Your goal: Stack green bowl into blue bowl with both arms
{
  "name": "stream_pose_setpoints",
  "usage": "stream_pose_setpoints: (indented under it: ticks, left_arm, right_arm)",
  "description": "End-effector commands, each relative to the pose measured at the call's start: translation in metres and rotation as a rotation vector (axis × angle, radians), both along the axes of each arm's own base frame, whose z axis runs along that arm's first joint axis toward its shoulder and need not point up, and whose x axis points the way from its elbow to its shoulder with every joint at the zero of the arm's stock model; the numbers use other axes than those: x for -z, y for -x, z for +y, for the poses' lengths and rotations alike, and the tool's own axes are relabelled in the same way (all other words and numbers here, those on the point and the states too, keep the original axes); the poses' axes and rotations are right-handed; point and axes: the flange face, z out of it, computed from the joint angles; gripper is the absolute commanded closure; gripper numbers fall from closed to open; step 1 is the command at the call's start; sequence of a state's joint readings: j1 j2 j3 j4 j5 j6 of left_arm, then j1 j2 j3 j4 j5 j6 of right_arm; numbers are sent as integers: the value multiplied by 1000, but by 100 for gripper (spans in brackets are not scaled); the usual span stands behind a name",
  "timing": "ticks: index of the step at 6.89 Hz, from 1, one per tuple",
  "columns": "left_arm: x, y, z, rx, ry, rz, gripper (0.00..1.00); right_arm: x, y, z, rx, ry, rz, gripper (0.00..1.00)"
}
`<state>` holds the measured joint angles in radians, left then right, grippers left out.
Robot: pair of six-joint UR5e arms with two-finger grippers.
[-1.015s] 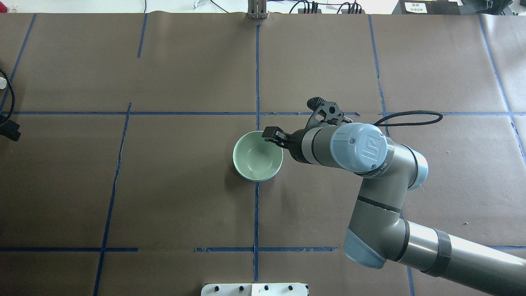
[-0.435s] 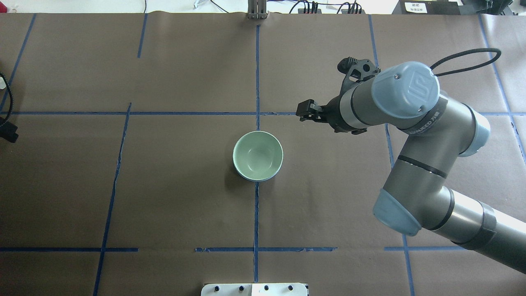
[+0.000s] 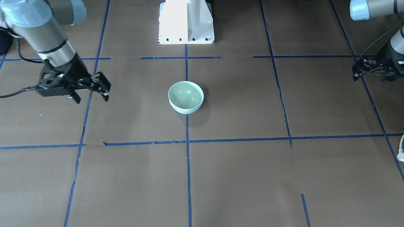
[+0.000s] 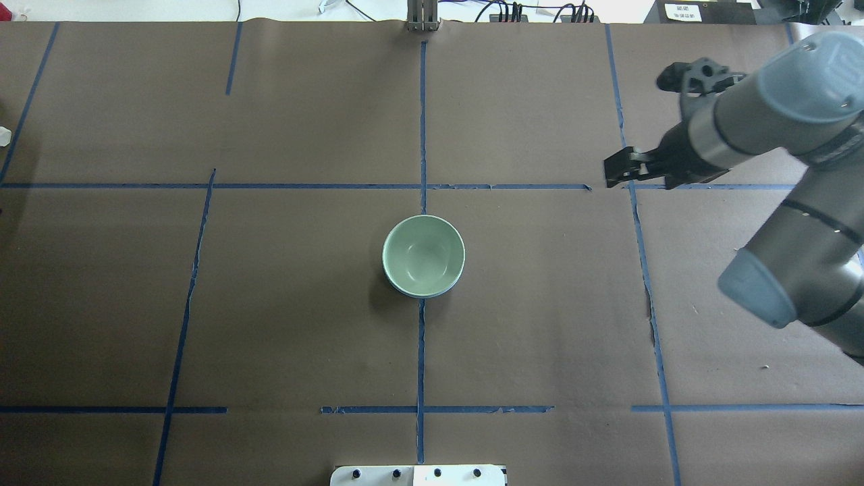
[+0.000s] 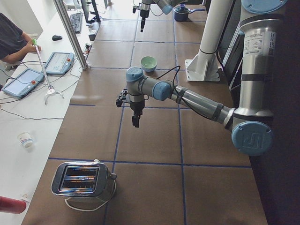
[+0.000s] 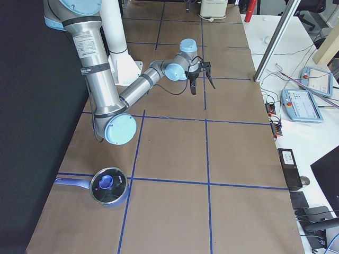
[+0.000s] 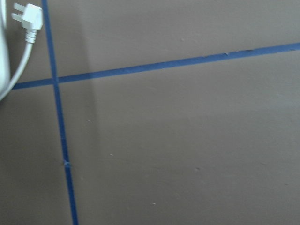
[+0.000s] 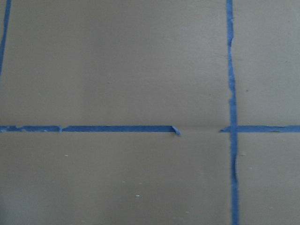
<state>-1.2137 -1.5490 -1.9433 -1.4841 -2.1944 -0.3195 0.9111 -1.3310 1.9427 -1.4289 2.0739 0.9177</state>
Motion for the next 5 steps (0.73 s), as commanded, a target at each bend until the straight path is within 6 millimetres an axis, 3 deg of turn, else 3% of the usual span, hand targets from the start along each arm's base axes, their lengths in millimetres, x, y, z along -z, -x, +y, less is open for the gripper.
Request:
stream_pose_setpoints:
  ticks: [1,2,3,4,5]
  left_arm:
    - [-53,54,-12,-44,28,112,0]
    - [-81,78,-14,-67,15,122,0]
    - [-93,100,-14,-53,10,122,0]
    - [-95,104,-13,-49,13,122,0]
    - [-105,113,-12,-27,37,120,0]
  right_arm:
    - [-86,-104,-18,114,-11,1,0]
    - [-138,-153,-14,159,-23,-10,0]
    - [-184,-210,-14,163,-28,-37,0]
    - [-216,-233,-11,142,45,-94,0]
    - [-207,-236,-22,136,17,-93,0]
